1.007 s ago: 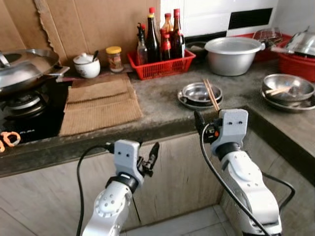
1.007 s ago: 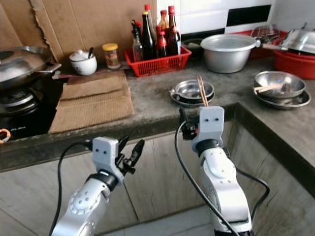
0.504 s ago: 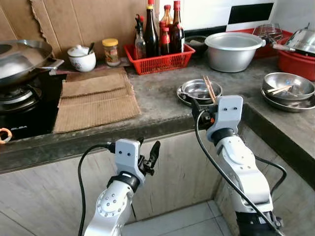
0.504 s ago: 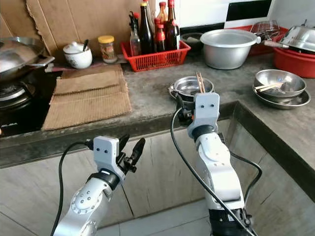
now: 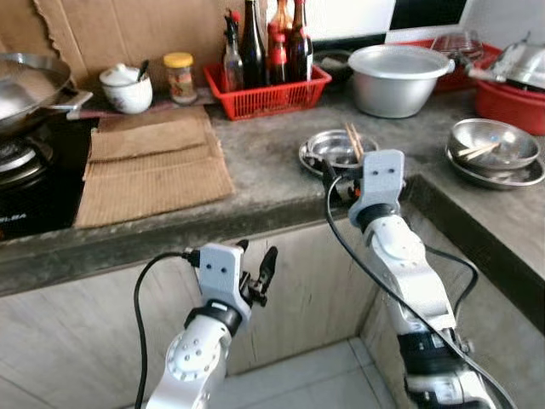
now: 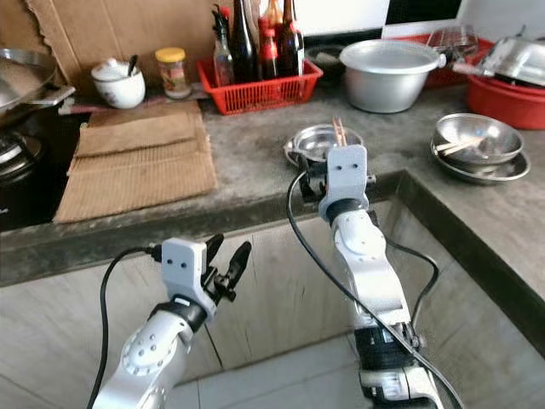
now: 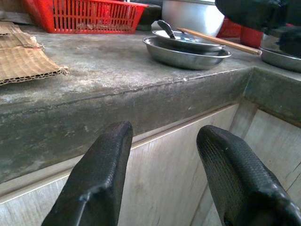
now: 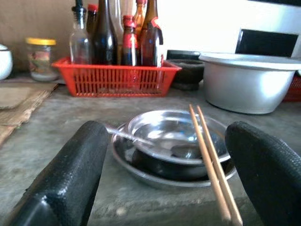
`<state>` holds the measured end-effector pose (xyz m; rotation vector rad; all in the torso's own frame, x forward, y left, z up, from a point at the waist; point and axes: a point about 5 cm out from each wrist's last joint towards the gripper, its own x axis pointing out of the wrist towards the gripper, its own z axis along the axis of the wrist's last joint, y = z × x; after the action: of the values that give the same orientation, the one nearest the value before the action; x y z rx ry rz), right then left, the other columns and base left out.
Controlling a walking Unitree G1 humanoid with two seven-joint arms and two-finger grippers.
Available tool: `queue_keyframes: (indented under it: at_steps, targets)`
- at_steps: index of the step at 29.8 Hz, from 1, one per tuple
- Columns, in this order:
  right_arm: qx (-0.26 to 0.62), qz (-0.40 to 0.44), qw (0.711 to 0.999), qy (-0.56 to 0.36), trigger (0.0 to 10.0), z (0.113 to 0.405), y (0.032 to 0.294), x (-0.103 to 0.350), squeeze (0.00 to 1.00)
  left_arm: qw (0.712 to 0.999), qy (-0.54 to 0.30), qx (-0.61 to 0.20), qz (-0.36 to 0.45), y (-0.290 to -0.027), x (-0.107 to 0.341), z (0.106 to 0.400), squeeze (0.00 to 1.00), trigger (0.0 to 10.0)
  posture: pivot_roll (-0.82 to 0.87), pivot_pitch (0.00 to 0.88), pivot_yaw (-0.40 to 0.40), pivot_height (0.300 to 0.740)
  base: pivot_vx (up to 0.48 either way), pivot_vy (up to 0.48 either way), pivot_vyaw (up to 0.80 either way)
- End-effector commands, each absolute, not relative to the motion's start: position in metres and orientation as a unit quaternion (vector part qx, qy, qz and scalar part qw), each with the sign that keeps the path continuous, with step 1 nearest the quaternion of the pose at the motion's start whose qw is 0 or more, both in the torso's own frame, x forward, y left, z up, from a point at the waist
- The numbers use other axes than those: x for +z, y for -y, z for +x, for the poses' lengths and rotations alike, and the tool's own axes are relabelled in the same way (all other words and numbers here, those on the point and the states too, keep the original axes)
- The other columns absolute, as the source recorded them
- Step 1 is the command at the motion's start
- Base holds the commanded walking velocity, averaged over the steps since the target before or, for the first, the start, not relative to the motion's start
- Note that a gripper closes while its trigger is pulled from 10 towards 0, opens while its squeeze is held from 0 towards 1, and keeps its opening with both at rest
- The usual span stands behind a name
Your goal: Kitchen organization
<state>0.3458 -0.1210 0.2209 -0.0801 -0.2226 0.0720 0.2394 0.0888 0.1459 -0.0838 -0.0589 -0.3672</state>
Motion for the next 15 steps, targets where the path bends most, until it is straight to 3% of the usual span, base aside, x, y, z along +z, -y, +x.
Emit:
queue_keyframes:
  at_steps: [1, 15]
  targets:
    - [0.03, -0.041, 0.992, 0.117, 10.0, 0.349, 0.122, 0.223, 0.0, 0.982, 0.036, -0.184, -0.037, -0.09, 0.15, 0.239, 0.0, 10.0, 0.12, 0.073, -0.017, 0.74, 0.0, 0.0, 0.0]
    - [-0.022, -0.052, 0.993, 0.103, 10.0, 0.368, 0.141, 0.212, 0.0, 0.973, 0.058, -0.223, -0.007, -0.079, 0.153, 0.236, 0.0, 10.0, 0.12, 0.045, -0.004, 0.74, 0.0, 0.0, 0.0]
